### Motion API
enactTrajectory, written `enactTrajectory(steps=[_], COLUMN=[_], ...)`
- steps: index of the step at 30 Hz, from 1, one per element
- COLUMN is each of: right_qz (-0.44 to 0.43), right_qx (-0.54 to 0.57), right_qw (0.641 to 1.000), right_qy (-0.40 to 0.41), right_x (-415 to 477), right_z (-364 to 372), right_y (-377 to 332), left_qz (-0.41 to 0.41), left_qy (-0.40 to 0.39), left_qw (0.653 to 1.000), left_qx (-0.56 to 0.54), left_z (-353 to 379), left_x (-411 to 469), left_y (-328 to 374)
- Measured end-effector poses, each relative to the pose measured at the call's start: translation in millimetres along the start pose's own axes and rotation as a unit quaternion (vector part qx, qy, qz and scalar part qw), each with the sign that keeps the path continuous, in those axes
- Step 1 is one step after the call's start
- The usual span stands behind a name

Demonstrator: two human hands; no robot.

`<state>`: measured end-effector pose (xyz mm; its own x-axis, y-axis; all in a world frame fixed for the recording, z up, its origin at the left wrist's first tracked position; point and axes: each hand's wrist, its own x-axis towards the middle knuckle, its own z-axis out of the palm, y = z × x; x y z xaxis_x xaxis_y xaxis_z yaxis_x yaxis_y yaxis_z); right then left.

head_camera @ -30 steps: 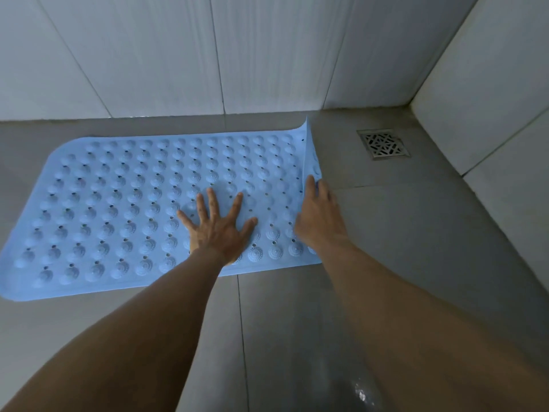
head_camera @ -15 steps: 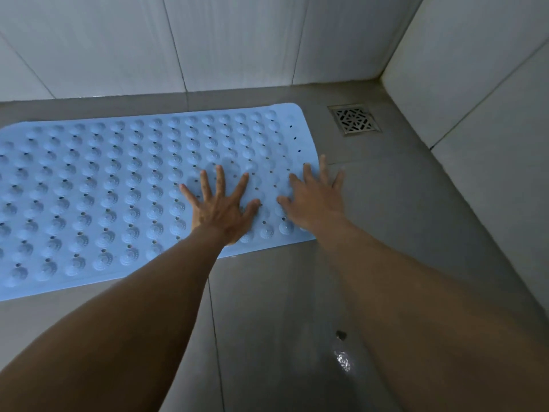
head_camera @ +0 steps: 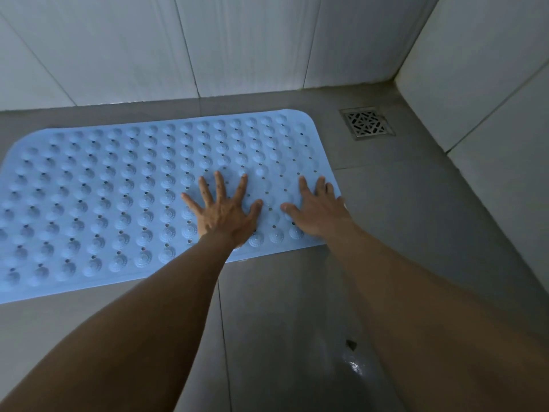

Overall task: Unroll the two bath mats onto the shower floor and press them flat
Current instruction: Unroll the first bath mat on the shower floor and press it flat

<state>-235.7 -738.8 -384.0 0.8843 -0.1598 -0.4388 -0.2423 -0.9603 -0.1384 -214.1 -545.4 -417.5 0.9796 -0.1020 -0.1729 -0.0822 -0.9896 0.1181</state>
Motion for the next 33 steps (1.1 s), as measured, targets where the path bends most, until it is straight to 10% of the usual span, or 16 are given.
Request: enactTrajectory(steps=[16,24,33], right_qz=[0.013,-0.105,-0.196], right_qx=[0.009,-0.005,-0.066], right_qw=[1.000,0.992,0.976], right_qy=[0.018,0.076,0.065], right_x=[4,33,81], right_z=[-6,-6,16], right_y=[-24,-154,-282], left_qz=[0.006,-0.087,-0.110], left_qy=[0.016,0.099,-0.006], left_qw=[0.998,0.989,0.993], left_qx=[-0.059,-0.061,0.032], left_z=[-20,-47,-59], left_x=[-9,17,84], left_y=[-22,-151,-313])
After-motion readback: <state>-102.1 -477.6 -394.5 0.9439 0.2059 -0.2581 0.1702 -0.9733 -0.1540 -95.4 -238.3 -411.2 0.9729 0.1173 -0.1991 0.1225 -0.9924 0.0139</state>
